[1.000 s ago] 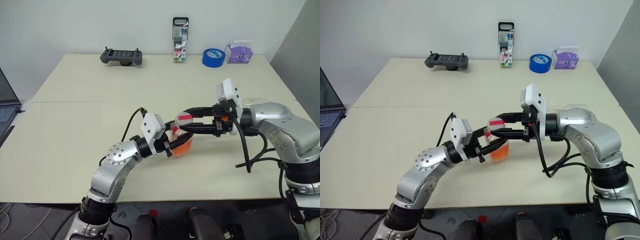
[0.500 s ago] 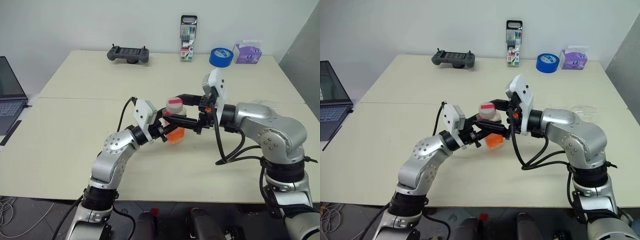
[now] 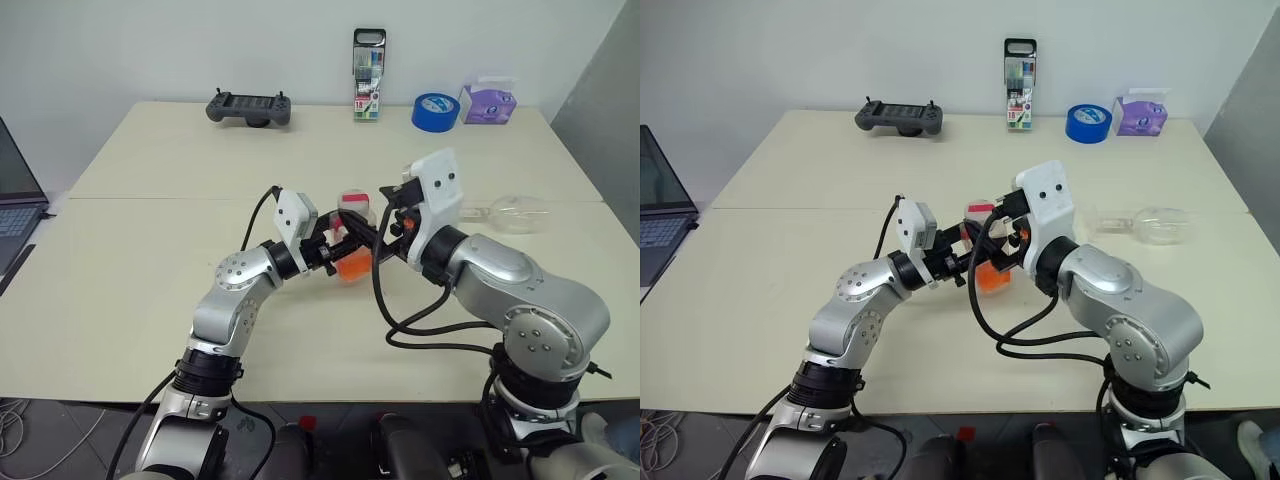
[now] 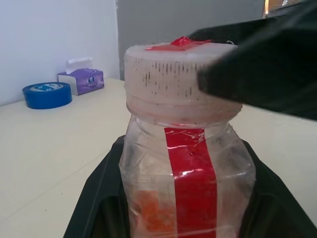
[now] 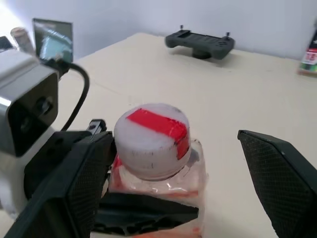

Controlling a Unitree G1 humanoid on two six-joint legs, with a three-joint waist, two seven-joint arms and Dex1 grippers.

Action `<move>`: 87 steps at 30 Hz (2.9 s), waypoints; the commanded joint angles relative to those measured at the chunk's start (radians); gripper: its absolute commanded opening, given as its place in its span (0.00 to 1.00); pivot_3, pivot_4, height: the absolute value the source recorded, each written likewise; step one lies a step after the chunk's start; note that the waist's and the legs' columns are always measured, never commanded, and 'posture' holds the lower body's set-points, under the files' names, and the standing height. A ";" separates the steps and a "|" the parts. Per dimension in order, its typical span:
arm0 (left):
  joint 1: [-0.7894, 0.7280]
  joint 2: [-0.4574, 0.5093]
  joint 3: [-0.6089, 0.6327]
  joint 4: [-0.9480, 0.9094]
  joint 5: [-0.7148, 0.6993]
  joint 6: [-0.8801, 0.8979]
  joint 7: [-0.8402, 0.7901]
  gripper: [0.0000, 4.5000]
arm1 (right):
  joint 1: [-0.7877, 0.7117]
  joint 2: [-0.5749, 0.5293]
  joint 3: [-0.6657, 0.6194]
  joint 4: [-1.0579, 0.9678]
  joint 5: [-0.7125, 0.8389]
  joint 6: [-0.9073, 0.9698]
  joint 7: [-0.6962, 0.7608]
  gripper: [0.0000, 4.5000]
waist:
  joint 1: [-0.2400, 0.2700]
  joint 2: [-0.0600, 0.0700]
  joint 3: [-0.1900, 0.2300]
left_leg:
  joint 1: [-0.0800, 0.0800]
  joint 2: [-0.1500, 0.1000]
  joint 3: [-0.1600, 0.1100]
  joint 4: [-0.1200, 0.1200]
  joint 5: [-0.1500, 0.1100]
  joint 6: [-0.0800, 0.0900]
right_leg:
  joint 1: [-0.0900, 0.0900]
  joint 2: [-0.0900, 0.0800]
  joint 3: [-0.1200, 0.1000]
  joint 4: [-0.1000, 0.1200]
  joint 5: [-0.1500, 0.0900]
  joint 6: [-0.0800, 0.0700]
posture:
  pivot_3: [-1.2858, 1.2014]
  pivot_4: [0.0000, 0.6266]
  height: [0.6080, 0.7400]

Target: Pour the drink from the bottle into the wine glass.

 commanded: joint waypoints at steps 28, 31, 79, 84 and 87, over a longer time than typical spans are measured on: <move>-0.056 -0.025 0.008 -0.009 0.006 -0.041 -0.002 0.43 | -0.072 -0.134 -0.064 0.197 0.043 -0.243 0.304 0.41 | -0.002 0.000 0.000 | 0.000 -0.001 0.001 0.000 0.000 0.001 | 0.000 0.002 -0.002 0.000 0.000 0.000 | 0.52 0.24 1.00; -0.075 -0.026 -0.002 0.014 0.021 -0.059 -0.016 0.43 | -0.049 -0.390 0.010 0.310 0.134 -0.393 0.812 0.41 | 0.006 0.000 0.000 | -0.001 -0.003 0.002 0.001 0.000 0.001 | 0.002 0.003 -0.004 -0.003 0.000 0.000 | 0.52 0.24 1.00; -0.105 -0.014 0.015 0.062 0.022 -0.047 -0.052 0.42 | -0.107 -0.037 0.028 -0.040 -0.161 0.103 -0.043 1.00 | 0.000 0.000 0.000 | -0.002 -0.001 -0.001 0.000 0.004 -0.001 | -0.001 -0.001 -0.001 0.001 0.001 0.000 | 0.52 0.24 1.00; -0.114 -0.022 0.007 0.075 0.024 -0.052 -0.052 0.42 | -0.085 0.052 0.052 -0.039 -0.207 0.115 -0.101 1.00 | -0.002 0.001 0.000 | -0.001 -0.001 -0.001 0.001 0.004 0.000 | -0.001 -0.001 -0.001 0.002 0.001 0.000 | 0.52 0.24 1.00; -0.116 -0.023 0.006 0.075 0.023 -0.053 -0.055 0.42 | -0.080 0.067 0.060 -0.024 -0.230 0.104 -0.107 1.00 | -0.002 0.001 0.000 | -0.001 -0.001 -0.001 0.001 0.004 0.000 | -0.001 -0.001 -0.001 0.001 0.001 0.000 | 0.52 0.24 1.00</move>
